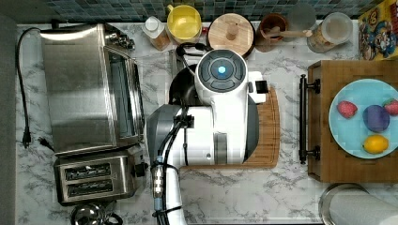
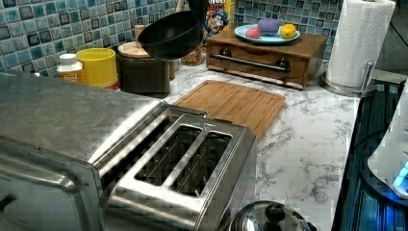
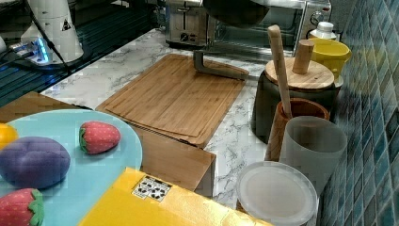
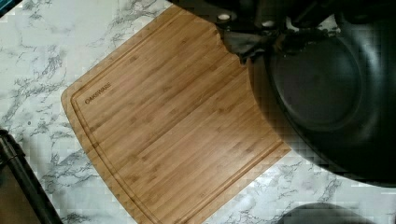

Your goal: Put the bowl on the board.

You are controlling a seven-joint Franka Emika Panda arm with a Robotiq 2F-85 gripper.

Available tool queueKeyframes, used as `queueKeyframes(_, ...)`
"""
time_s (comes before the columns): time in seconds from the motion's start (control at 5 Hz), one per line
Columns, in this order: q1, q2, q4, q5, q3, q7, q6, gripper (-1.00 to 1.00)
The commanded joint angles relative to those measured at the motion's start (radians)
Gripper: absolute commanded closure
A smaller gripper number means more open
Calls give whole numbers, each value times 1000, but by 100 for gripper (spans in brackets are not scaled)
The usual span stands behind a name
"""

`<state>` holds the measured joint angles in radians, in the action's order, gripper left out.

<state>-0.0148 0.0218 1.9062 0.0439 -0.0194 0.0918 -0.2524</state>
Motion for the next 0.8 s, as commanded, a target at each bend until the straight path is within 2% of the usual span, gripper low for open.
queueKeyframes(0.2,15,-10,47,-11,-7,-41,-53,100)
queueKeyframes(0.6,88,-100,224,-44,-65,-159,-195,100)
queueKeyframes(0.8,98,-134,296,-56,-118,-194,-260,100)
